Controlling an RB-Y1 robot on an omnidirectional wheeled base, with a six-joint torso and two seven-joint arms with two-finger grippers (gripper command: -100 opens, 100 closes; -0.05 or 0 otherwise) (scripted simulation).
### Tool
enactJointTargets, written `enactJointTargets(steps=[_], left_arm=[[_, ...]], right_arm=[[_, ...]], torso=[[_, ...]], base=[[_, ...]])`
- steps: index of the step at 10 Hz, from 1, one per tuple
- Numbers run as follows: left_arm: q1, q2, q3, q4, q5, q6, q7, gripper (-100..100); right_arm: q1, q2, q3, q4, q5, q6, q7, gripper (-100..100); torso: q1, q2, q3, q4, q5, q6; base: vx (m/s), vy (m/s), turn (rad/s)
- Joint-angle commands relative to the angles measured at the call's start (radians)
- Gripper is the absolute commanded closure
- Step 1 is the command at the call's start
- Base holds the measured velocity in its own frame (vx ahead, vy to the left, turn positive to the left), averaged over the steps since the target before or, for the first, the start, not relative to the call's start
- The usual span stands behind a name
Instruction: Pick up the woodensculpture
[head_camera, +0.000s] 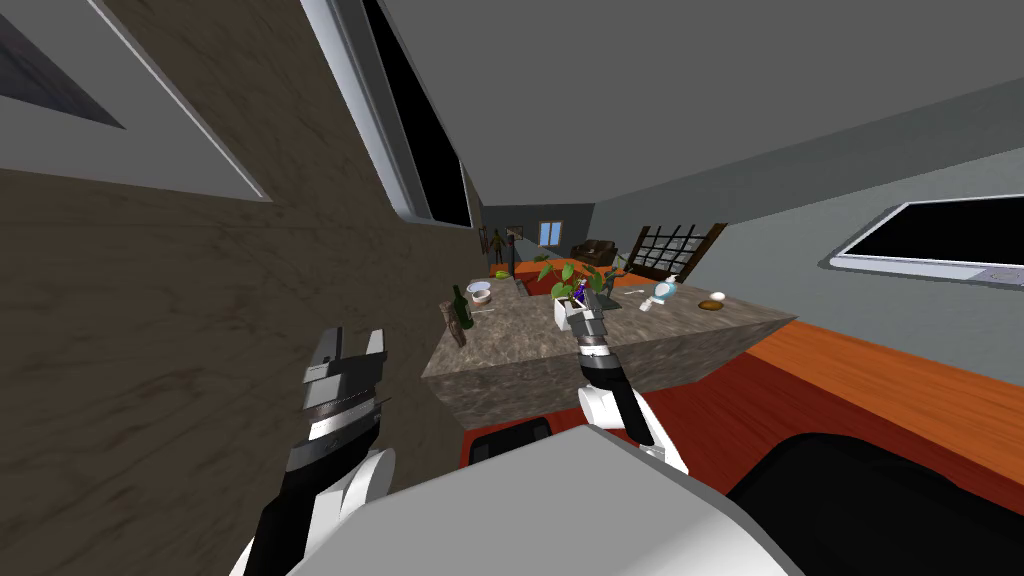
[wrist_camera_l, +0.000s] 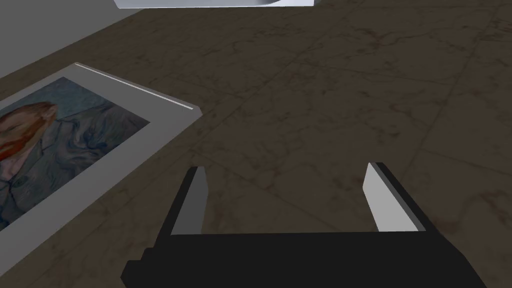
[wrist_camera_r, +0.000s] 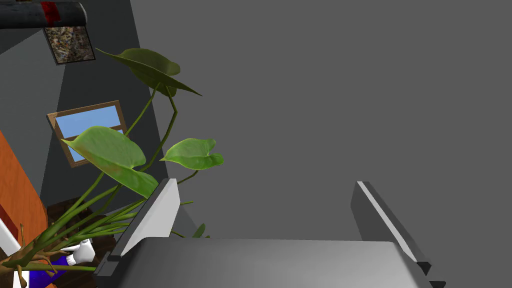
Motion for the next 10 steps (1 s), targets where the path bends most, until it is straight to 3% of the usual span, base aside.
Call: enactJointTargets(steps=[1, 3, 10], left_arm=[[-0.005, 0.031, 0.0, 0.008, -0.016, 0.001, -0.012, -100], [-0.017, 0.072, 0.0, 0.027, -0.052, 0.003, -0.039, -100], [-0.07, 0.149, 0.0, 0.091, -0.182, 0.011, -0.137, -100]], right_arm=[[0.0, 0.0, 0.0, 0.0, 0.0, 0.0, 0.0, 0], [0.0, 0.0, 0.0, 0.0, 0.0, 0.0, 0.0, 0], [0.0, 0.0, 0.0, 0.0, 0.0, 0.0, 0.0, 0]], torso=[[0.0, 0.0, 0.0, 0.0, 0.0, 0.0], [-0.001, 0.002, 0.001, 0.0, 0.0, 0.0], [-0.001, 0.004, 0.002, 0.001, 0.0, 0.0]], base=[[-0.022, -0.005, 0.034], [-0.051, -0.02, 0.056], [-0.063, -0.013, 0.063]])
